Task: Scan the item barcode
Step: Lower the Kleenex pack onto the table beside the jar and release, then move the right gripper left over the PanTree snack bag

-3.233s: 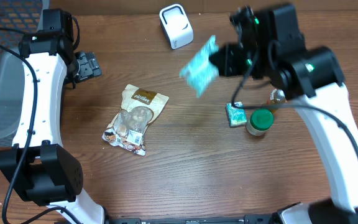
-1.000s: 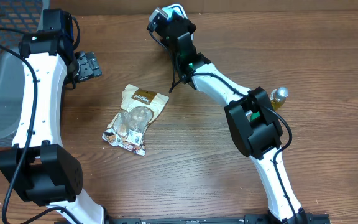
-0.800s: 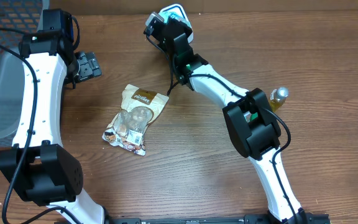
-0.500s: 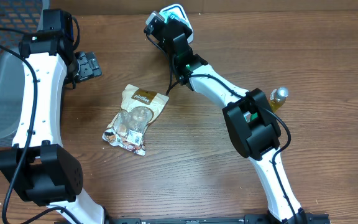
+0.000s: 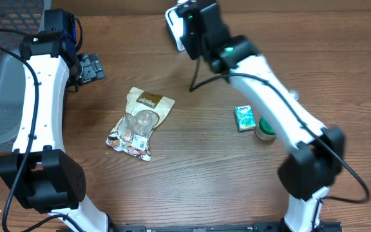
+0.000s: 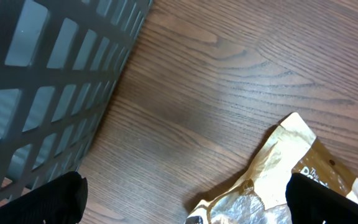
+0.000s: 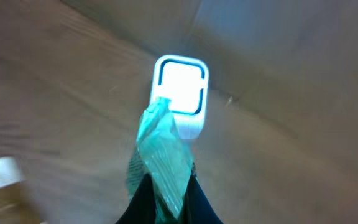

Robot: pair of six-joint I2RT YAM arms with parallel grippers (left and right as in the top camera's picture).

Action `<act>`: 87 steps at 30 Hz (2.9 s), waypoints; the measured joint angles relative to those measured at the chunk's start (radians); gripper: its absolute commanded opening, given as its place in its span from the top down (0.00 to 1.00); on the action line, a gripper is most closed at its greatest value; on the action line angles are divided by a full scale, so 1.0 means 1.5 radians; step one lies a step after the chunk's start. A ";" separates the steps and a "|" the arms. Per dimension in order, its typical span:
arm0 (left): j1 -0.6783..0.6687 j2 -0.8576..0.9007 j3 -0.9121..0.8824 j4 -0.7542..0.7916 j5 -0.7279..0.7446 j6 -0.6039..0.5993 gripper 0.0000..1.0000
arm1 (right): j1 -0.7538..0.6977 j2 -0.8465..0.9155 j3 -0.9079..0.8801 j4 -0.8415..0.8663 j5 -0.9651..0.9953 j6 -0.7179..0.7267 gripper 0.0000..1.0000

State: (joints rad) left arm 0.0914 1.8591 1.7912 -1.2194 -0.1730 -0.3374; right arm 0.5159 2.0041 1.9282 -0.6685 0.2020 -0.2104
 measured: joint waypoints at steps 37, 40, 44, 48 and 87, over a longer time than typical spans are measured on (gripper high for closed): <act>0.000 0.000 0.000 0.000 0.000 0.000 0.00 | -0.094 0.007 -0.147 -0.510 -0.281 0.196 0.61; 0.000 0.000 0.000 0.000 0.000 0.000 0.00 | -0.094 0.007 -0.163 -0.494 -0.256 0.193 0.50; 0.000 0.000 0.000 0.000 0.000 0.000 0.00 | -0.094 0.008 -0.178 -0.455 -0.218 0.195 0.38; 0.000 0.000 0.000 0.000 0.000 0.000 0.00 | -0.094 0.008 -0.191 -0.397 -0.201 0.242 0.32; 0.000 0.000 0.000 0.000 0.003 0.000 0.00 | 0.082 0.008 -0.245 -0.140 -0.249 0.540 0.00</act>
State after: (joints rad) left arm 0.0914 1.8587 1.7912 -1.2194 -0.1680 -0.3378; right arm 0.6384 2.0155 1.5612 -0.8791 -0.1711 0.5995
